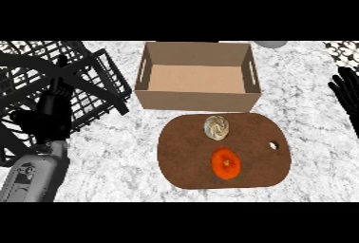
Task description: Pick the cupcake from the cutting board and place it in the cardboard box
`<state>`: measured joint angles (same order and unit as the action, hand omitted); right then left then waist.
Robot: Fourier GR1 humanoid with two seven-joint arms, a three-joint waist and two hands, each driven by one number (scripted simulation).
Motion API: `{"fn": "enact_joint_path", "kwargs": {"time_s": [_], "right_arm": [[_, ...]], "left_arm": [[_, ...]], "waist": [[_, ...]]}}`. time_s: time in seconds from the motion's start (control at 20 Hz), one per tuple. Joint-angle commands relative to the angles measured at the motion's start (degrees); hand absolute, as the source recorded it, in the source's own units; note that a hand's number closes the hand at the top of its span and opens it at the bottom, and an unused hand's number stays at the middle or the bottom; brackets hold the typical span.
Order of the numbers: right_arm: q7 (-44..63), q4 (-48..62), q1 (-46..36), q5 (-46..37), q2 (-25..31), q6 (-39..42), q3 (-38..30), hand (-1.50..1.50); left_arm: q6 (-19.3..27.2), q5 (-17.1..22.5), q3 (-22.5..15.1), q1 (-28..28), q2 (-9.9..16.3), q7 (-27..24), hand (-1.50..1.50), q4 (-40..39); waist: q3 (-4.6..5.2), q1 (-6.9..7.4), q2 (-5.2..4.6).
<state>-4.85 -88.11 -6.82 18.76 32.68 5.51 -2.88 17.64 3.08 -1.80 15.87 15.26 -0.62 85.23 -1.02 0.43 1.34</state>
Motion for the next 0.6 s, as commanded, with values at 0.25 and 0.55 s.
{"fn": "enact_joint_path", "kwargs": {"time_s": [0.25, 0.55], "right_arm": [[-0.5, 3.38, -8.03, 6.16, -7.68, 17.25, 13.92, -1.5], [-14.29, 5.29, -7.43, -10.49, -1.13, 18.25, 18.05, -1.5]], "left_arm": [[-1.54, -11.48, -3.76, -5.7, 8.06, 0.09, 0.0, -6.14], [-1.66, -14.48, -5.84, -6.85, 6.34, 1.47, 0.0, -7.02]], "waist": [[0.64, 8.38, -3.41], [0.58, 7.43, -3.76]]}}
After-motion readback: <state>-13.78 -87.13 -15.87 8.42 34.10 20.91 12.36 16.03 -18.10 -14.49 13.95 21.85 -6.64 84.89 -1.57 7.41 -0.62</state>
